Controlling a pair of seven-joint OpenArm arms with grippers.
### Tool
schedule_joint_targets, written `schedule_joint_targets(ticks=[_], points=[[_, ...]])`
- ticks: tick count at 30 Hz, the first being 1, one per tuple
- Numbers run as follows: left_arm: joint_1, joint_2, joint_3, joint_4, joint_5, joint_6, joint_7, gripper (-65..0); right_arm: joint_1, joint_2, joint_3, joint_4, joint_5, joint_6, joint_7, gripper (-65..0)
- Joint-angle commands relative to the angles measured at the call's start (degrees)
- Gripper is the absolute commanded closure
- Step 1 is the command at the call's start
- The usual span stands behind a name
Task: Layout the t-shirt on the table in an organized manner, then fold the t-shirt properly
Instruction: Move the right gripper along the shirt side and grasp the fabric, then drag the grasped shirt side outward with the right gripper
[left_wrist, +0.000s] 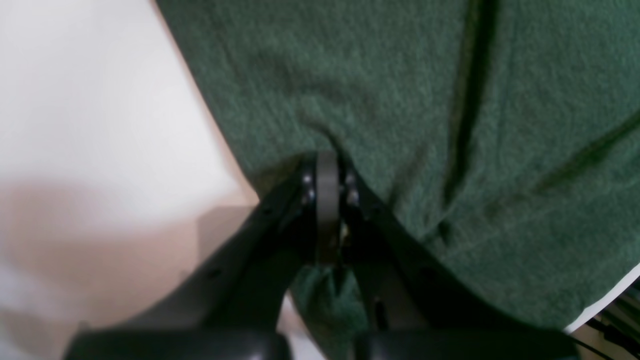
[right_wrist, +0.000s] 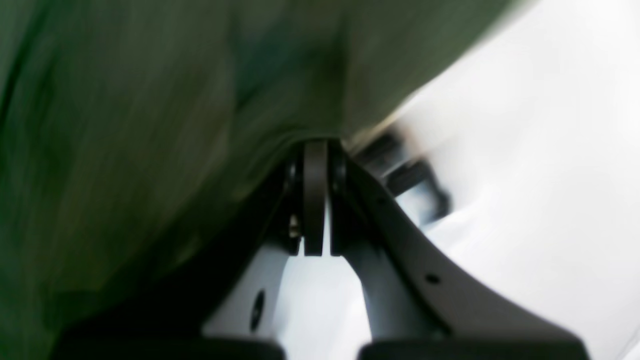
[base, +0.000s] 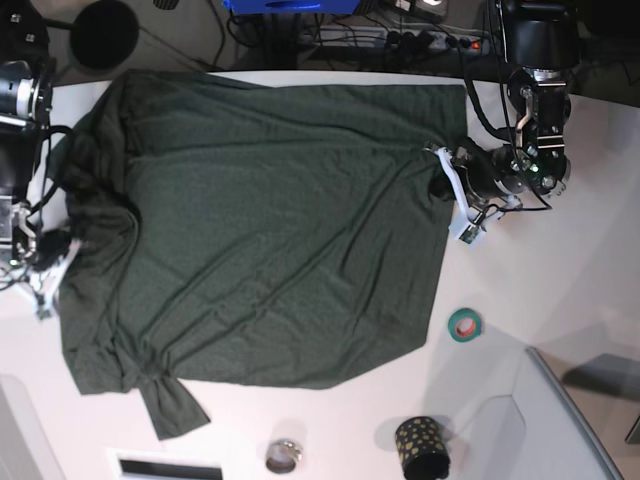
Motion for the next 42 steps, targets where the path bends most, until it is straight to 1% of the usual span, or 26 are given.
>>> schedule_joint_targets(ticks=[1,2,3,6,8,11,16,18,19,20,22,23,24,25,26,28,30,31,32,34,35,37,39,40,41,42], points=[[-0.37,-0.53,-0.10,0.61,-0.41,-0.27,-0.39,0.0,0.15,1.21,0.31,0.59,-2.01,-4.47,3.70,-1.5],[-0.29,-0.53,-0.10,0.61,-0.41,-0.18,-0.39,0.0,-0.64,1.13,0.05,0.76,-2.80,-6.49,5.11,-1.5],[0.15,-0.53,-0.10,0.61,-0.41,-0.18,-0.39,0.0,-0.99,1.13,-0.04,0.94,-2.98,-5.78,4.67,-1.2],[0.77,-0.53,-0.10,0.61,-0.06,-0.18,-0.48,0.0,-1.43,0.60,0.31,4.02,-2.98,-0.77,1.41,-0.9],[1.03,-0.53,-0.10,0.61,-0.06,-0.18,-0.48,0.0,-2.57,-0.54,0.40,6.39,-2.98,0.72,0.18,-0.8],[0.77,-0.53,-0.10,0.61,-0.06,-0.18,-0.48,0.0,-3.72,-0.90,0.40,9.99,-2.98,1.07,-1.57,-0.8],[0.51,-0.53,-0.10,0.61,-0.06,-0.18,-0.48,0.0,-3.63,-1.34,0.40,12.37,-2.98,1.60,-8.26,-0.8],[0.51,-0.53,-0.10,0.61,-0.06,-0.18,-0.48,0.0,-4.24,-1.42,1.81,15.09,-2.89,3.62,-8.43,-0.8],[0.51,-0.53,-0.10,0.61,-0.06,-0.18,-0.48,0.0,-5.39,-1.69,4.89,17.20,-2.36,4.85,-8.26,-0.8],[0.51,-0.53,-0.10,0.61,-0.06,-0.18,-0.48,0.0,-6.27,-2.74,8.93,20.28,-0.60,6.61,-7.64,-0.8],[0.59,-0.53,-0.10,0.61,-0.06,-0.18,-0.48,0.0,-8.64,-5.47,16.05,27.05,3.88,11.97,-6.32,-1.5],[0.59,-0.53,-0.10,0.61,-0.23,-0.18,-0.48,0.0,-9.96,-6.26,17.90,30.13,4.76,14.70,-6.85,-1.7],[0.59,-0.53,-0.10,0.61,-0.23,-0.18,-0.48,0.0,-11.10,-6.96,17.63,33.03,4.59,17.78,-8.78,-2.6],[0.68,-0.53,-0.10,0.61,-0.23,-0.18,-0.48,0.0,-12.07,-7.49,16.31,35.22,4.67,18.88,-11.86,-4.2],[0.68,-0.53,-0.10,0.61,-0.32,-0.18,-0.48,0.0,-13.12,-7.75,14.56,37.25,5.38,18.88,-16.96,-5.9],[0.68,-0.53,-0.10,0.61,-0.32,-0.18,-0.48,0.0,-14.70,-7.93,12.27,39.88,9.68,18.88,-26.01,-4.8],[0.59,-0.53,-0.10,0.61,-0.23,-0.18,-0.48,0.0,-15.76,-8.02,11.39,41.47,14.43,18.88,-30.41,-2.7],[0.51,-0.53,-0.10,0.70,-0.32,-0.18,-0.48,0.0,-16.64,-8.19,11.57,42.52,15.93,18.88,-30.23,-3.0],[0.51,-0.53,-0.10,0.70,-0.41,-0.18,-0.48,0.0,-17.87,-8.81,11.92,43.49,16.54,18.88,-28.74,-4.5],[0.51,-0.53,-0.10,0.70,-0.41,-0.18,-0.48,0.0,-20.07,-9.95,11.65,45.51,15.93,18.88,-24.43,-8.9],[0.59,-0.53,-0.10,0.70,-0.14,-0.18,-0.48,0.0,-21.65,-10.48,11.48,46.56,15.31,18.88,-21.88,-12.0],[0.77,-0.53,-0.10,0.70,-0.06,-0.18,-0.48,0.0,-24.55,-11.89,11.39,49.11,14.61,18.88,-17.40,-20.6],[0.86,-0.53,-0.10,0.70,-0.06,-0.18,-0.48,0.0,-26.75,-12.85,11.30,51.49,14.61,18.88,-15.03,-30.0],[0.95,-0.53,-0.10,0.70,-0.06,-0.18,-0.48,0.0,-27.63,-12.94,10.51,52.54,14.61,18.88,-14.59,-33.6],[1.03,-0.53,-0.10,0.70,-0.06,-0.18,-0.48,0.0,-28.42,-12.94,9.37,53.33,14.61,18.88,-14.59,-36.0],[1.03,-0.53,-0.10,0.70,-0.06,-0.18,-0.48,0.0,-29.03,-12.85,8.14,53.69,14.61,18.88,-14.41,-36.2]])
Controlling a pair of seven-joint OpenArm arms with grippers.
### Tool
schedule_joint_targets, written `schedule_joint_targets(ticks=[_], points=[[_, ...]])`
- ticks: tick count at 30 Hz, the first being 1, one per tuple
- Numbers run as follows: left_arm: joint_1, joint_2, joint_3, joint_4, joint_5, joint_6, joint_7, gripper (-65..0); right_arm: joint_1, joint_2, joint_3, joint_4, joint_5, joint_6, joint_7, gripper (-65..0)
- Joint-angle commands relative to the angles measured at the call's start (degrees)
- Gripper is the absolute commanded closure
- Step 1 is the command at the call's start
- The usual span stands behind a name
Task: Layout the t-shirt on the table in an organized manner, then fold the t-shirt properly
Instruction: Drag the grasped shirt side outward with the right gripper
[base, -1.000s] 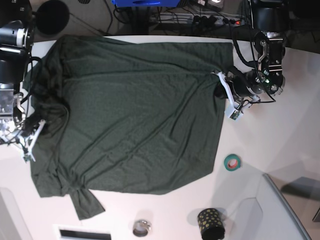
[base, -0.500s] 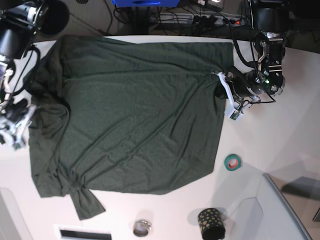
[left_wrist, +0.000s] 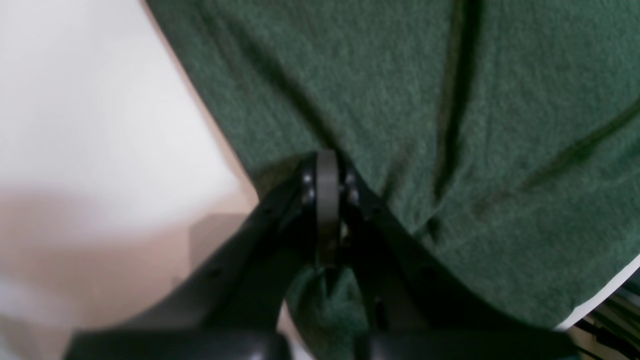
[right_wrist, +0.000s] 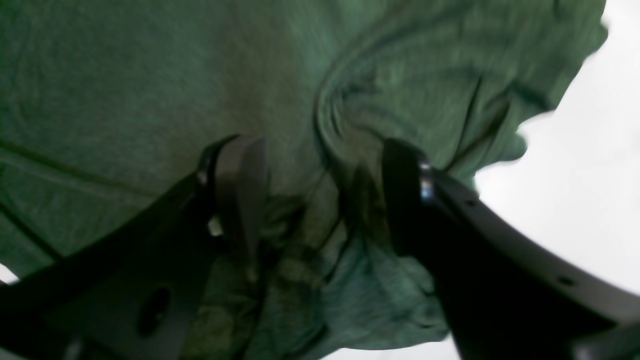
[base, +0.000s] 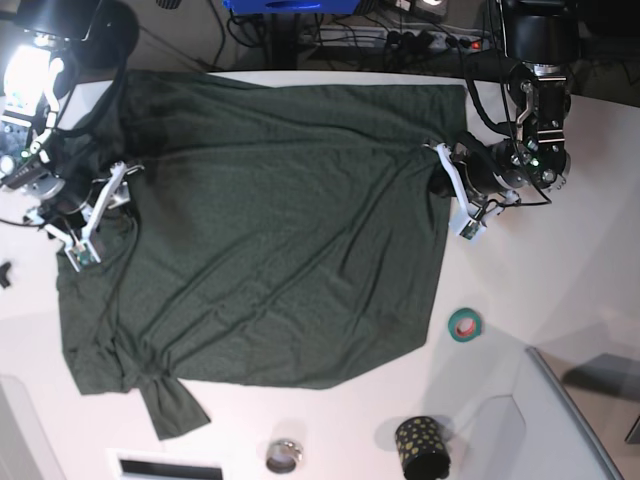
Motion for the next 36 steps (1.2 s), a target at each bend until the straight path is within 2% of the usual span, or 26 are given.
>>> schedule_joint_targets(ticks=[1,8,18,20,23,25,28,36], points=[[0.01,-0.48,-0.08,0.63,0.47,-0.18,0.57,0.0,-0.01,0.57,-0.81,0.94,0.47,-0.12,1.50,-36.2],[0.01,-0.57,-0.08,0.63,0.47,-0.18,0.57,0.0,0.96,0.74,-1.77,-2.31,-0.33,-5.88,1.59,-36.2],[0.45,-1.27,-0.08,0.63,0.03,-0.27,0.57,0.0,4.21,0.74,4.73,-9.96,-1.82,-6.05,1.59,-35.6],[0.45,-1.27,-0.08,0.63,0.03,-0.27,0.57,0.0,5.35,0.74,5.08,-11.98,-3.84,-5.88,1.59,-29.0],[0.45,-1.27,-0.08,0.63,0.03,-0.27,0.57,0.0,5.79,0.74,5.00,-13.47,-4.28,-5.70,1.59,-9.8],[0.45,-1.27,-0.08,0.63,0.03,-0.27,0.57,0.0,6.41,0.74,5.08,-13.47,-4.55,-5.70,1.59,-2.9],[0.45,-1.27,-0.08,0.63,0.21,-0.27,0.57,0.0,6.76,1.80,6.58,-13.30,-4.37,-5.70,1.59,-0.8],[0.45,-1.80,-0.08,0.46,0.21,-0.27,0.57,0.0,8.69,2.33,17.92,-13.65,-4.55,-5.70,1.59,-0.5]])
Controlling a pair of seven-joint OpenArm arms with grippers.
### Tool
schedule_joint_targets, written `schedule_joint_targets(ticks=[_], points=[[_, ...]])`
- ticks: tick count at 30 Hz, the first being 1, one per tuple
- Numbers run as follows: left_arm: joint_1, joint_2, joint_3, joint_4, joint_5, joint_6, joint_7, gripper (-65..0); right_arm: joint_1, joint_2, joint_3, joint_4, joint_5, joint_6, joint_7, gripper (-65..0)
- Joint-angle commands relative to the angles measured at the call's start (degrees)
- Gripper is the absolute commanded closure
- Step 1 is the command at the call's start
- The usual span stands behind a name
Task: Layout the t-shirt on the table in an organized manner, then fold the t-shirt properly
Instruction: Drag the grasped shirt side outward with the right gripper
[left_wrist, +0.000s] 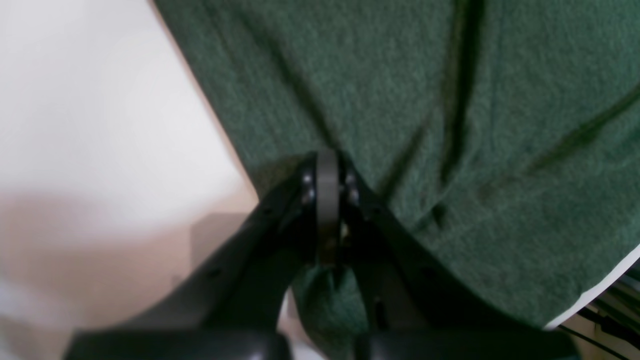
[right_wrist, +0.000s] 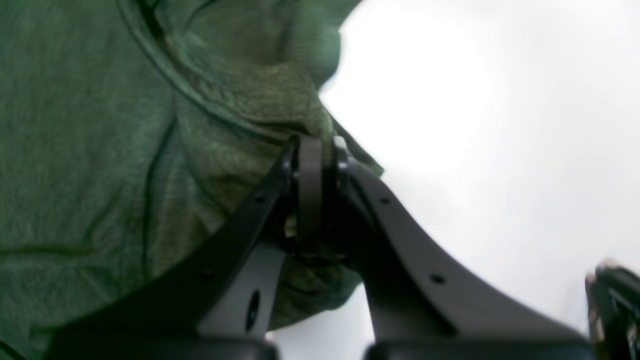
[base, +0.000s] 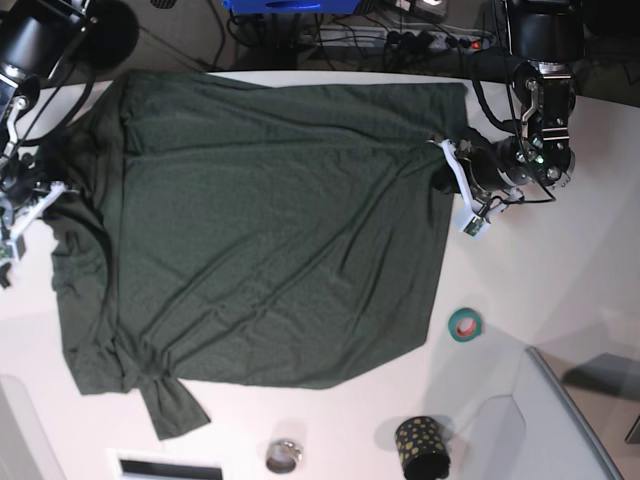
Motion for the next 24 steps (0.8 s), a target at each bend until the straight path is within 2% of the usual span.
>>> schedule_joint_targets(ticks=[1,7,9,11,13,16,17,18,20,21,22,24], points=[[-0.28,-0.71,-0.10,0.37,0.82,-0.12,0.77,0.0,1.02,0.75,1.56,0.69,0.37,0.20,0.80,-0.5],[-0.54,-0.71,-0.10,0.37,1.08,-0.12,0.77,0.0,3.22,0.31,10.61,-2.21,0.28,-0.50,4.41,-0.6],[-0.45,-0.71,-0.10,0.37,1.08,-0.12,0.77,0.0,4.36,0.40,12.90,-4.85,0.20,-4.11,5.29,-0.8],[-0.28,-1.06,-0.10,0.37,0.82,-0.12,0.77,0.0,5.15,0.66,14.04,-7.31,0.28,-10.09,6.34,-2.6],[-0.28,-1.23,-0.10,0.37,0.91,-0.12,0.77,0.0,5.15,0.66,14.13,-8.01,0.28,-13.34,7.75,-10.8],[-0.28,-1.41,-0.10,0.46,0.73,-0.12,0.77,0.0,5.15,0.40,14.22,-7.84,0.28,-17.38,8.45,-30.6],[-0.28,-1.50,-0.10,0.46,0.64,-0.12,0.77,0.0,5.15,0.40,14.13,-7.22,0.46,-18.70,8.54,-34.2],[-0.28,-1.59,-0.10,0.46,0.64,-0.12,0.77,0.0,5.15,0.22,14.13,-6.52,0.46,-19.23,8.98,-35.0],[-0.19,-1.76,-0.10,0.99,0.64,-0.12,0.77,0.0,5.15,0.14,14.04,-4.94,0.55,-18.61,9.51,-34.8],[-0.19,-1.76,-0.10,1.34,0.55,-0.12,0.77,0.0,5.15,0.14,13.16,-4.59,0.64,-16.94,9.42,-34.8],[-0.19,-1.67,-0.10,1.86,0.55,-0.12,0.77,0.0,5.15,0.49,11.05,-4.32,0.64,-14.48,9.24,-34.8],[-0.19,-1.59,-0.10,3.27,0.55,-0.12,0.94,0.0,5.15,1.54,4.98,-4.50,0.46,-7.45,9.24,-34.8]])
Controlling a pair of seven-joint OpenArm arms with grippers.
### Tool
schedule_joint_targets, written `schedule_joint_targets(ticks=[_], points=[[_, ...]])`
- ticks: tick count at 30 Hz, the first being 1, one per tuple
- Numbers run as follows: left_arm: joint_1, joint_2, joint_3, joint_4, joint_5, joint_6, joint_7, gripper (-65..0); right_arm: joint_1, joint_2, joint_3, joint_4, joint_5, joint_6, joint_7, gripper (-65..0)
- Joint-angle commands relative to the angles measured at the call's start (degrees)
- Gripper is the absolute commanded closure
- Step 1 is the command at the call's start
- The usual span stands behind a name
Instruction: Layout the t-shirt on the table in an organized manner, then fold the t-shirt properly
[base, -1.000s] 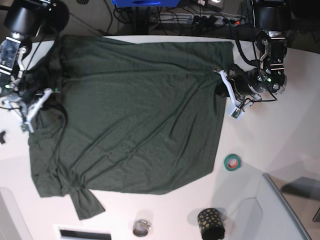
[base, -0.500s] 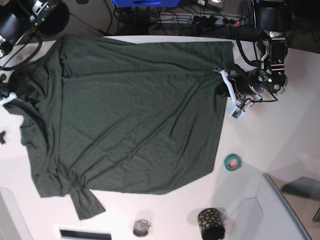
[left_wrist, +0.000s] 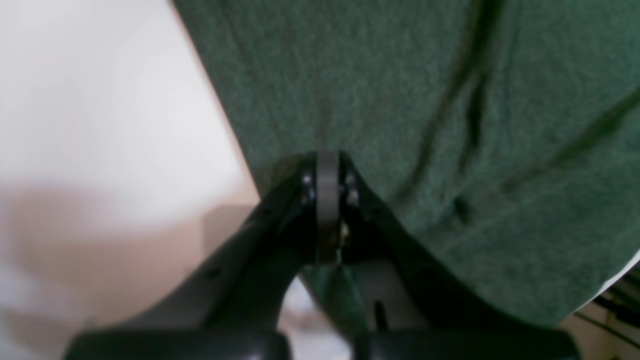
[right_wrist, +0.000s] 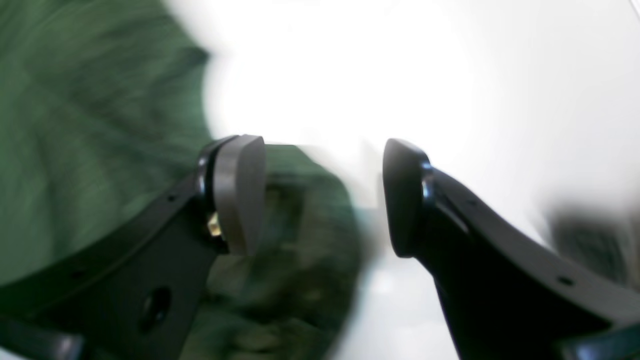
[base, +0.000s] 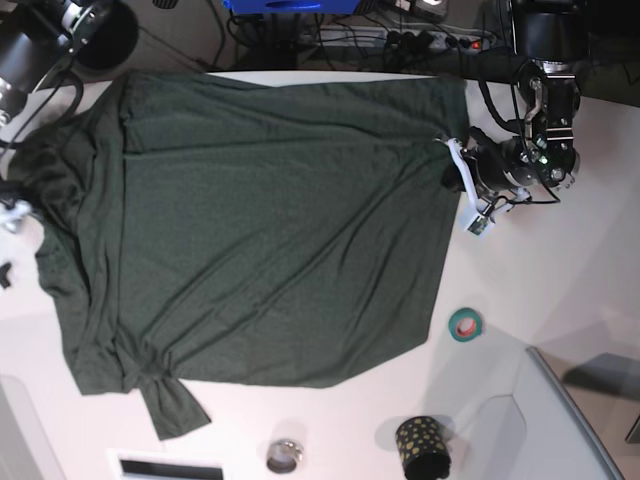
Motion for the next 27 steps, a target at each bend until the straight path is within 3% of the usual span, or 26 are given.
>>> schedule_joint_targets(ticks=[1,2,4,7,9,14,20,27], points=[[-0.45,-0.56,-0.13,2.12,-0.63,-0.14,-0.74,0.0,1.46,1.64,-2.90,0.83,1.18,2.86,1.33,-34.8],[-0.27,-0.56,-0.21,3.00,-0.63,0.04,-0.74,0.0,1.90,2.69,-5.71,-0.22,1.36,4.97,1.33,-34.8],[0.25,-0.56,-0.21,5.19,-0.63,0.12,-0.65,0.0,5.94,4.10,-9.32,-5.58,1.27,4.45,1.42,-35.1],[1.22,-0.65,-0.21,7.04,-0.63,0.12,-0.65,0.0,13.33,6.91,-9.49,-17.36,1.36,3.48,1.68,-35.3],[2.10,-0.65,-0.21,8.18,-0.63,0.12,-0.65,0.0,17.99,9.02,-9.49,-25.54,1.36,2.42,2.83,-35.0],[6.58,-0.38,-0.21,14.51,-0.63,0.12,-0.65,0.0,22.29,12.80,-9.93,-37.50,1.18,-3.47,12.67,-35.0],[9.84,0.94,-0.21,15.83,-0.63,-0.05,-0.56,0.0,23.44,13.68,-10.02,-41.72,1.09,-4.52,13.73,-35.0],[9.22,0.76,-0.13,8.98,-0.45,-0.05,-1.00,0.0,23.53,13.68,-10.11,-49.28,1.09,-7.51,21.38,-35.0]])
